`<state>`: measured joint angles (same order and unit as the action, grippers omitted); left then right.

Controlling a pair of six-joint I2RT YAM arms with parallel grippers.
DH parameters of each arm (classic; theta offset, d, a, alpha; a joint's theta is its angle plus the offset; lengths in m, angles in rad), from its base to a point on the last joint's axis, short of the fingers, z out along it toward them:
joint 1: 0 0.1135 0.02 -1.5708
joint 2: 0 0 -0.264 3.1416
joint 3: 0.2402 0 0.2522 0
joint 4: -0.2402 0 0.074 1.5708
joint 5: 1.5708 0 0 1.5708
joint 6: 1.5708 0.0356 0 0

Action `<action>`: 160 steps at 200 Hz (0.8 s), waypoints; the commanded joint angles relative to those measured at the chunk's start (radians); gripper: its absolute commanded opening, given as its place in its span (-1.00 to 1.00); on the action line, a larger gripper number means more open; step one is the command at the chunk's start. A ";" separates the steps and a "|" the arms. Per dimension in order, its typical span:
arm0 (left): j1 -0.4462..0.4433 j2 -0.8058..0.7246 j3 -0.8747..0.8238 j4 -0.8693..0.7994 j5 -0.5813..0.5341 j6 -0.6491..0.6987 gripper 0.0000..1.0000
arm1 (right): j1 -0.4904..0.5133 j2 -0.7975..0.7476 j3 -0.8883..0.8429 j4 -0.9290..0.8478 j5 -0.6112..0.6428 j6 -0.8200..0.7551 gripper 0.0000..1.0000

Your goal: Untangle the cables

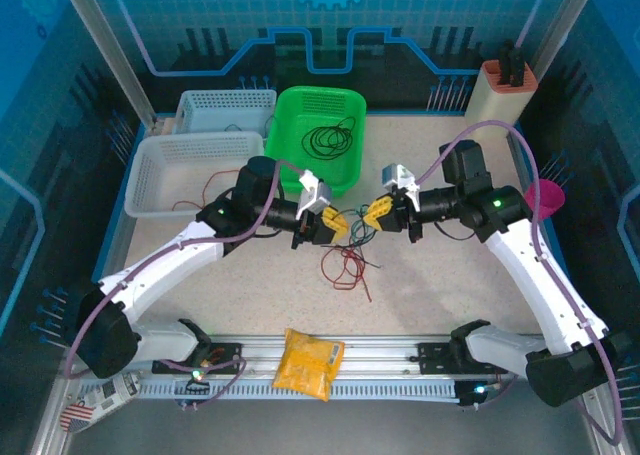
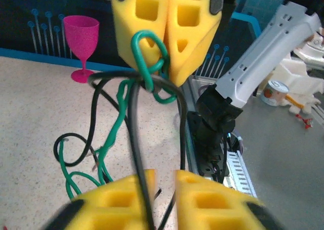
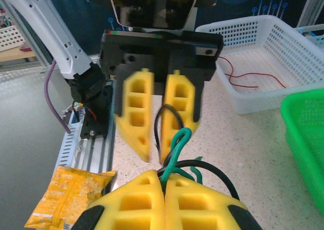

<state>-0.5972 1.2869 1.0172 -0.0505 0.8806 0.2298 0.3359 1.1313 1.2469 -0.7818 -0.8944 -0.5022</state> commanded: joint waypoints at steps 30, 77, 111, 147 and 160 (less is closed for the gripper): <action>0.004 -0.050 0.014 0.017 -0.126 -0.082 0.24 | -0.006 -0.027 -0.046 0.120 0.059 0.151 -1.00; 0.003 -0.220 -0.059 -0.014 -0.401 -0.164 0.32 | 0.001 -0.027 -0.083 0.194 0.114 0.247 -1.00; -0.052 -0.226 -0.088 0.029 -0.345 -0.266 0.14 | 0.009 -0.021 -0.068 0.200 0.114 0.272 -1.00; -0.139 -0.134 -0.079 0.097 -0.367 -0.292 0.18 | 0.018 -0.026 -0.069 0.209 0.112 0.282 -1.00; -0.146 -0.101 -0.077 0.127 -0.393 -0.305 0.17 | 0.022 -0.030 -0.071 0.213 0.110 0.288 -1.00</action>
<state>-0.7280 1.1374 0.9478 0.0048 0.5346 -0.0269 0.3420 1.1179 1.1706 -0.6022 -0.7769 -0.2401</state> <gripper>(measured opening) 0.586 0.052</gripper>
